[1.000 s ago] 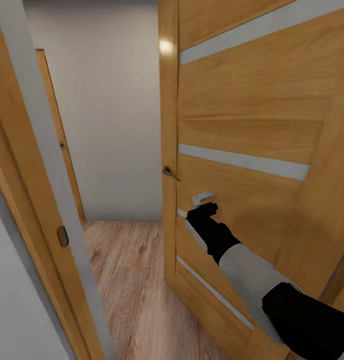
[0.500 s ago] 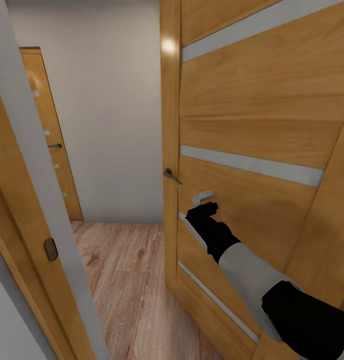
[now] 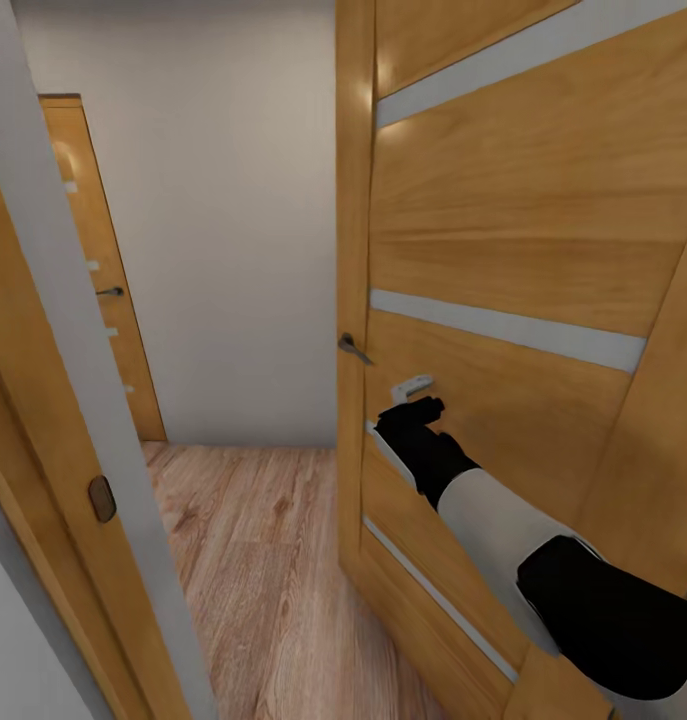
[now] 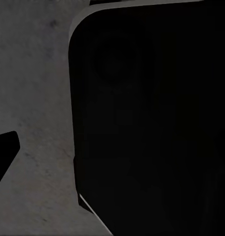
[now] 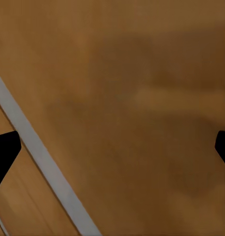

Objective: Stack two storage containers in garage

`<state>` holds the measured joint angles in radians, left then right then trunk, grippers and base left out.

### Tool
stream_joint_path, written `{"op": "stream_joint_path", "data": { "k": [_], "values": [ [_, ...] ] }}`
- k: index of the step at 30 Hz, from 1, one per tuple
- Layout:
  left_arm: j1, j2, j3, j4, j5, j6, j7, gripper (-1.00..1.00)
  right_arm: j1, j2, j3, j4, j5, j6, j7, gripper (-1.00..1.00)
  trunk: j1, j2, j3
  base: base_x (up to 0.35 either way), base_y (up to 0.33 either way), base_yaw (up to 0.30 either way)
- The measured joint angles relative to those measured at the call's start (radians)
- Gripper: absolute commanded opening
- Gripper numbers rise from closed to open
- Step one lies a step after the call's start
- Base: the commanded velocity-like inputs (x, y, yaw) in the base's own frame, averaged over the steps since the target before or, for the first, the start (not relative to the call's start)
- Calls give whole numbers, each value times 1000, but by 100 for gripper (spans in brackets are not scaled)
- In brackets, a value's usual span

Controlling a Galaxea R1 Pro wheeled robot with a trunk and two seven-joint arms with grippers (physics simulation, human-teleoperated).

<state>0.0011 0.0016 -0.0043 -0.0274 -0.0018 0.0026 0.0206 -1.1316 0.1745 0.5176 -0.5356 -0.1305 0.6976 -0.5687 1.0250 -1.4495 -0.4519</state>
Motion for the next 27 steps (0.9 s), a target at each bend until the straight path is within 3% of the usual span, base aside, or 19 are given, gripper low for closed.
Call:
{"op": "stream_joint_path", "data": {
  "k": [7, 15, 22, 27],
  "values": [
    [0, 0, -1, 0, -1, 0, 0, 100, -52, 0, -6, 112, 0, -55, -3, 100, 0, 0, 0, 0, 0, 0],
    [0, 1, -1, -12, 0, 5, 0, 100, -55, 0, -12, 123, -19, -67, -1, 100, -1, 0, 0, 177, 0, 0],
    [0, 1, -1, -12, -1, 5, 0, 100, -55, 0, -10, 123, -13, -67, -2, 100, -1, 0, 0, 304, 0, 0],
    [0, 0, -1, -12, -3, 3, 1, 100, -55, 0, -9, 124, -7, -66, -2, 100, 0, 0, 0, 72, 0, 0]
  ]
}}
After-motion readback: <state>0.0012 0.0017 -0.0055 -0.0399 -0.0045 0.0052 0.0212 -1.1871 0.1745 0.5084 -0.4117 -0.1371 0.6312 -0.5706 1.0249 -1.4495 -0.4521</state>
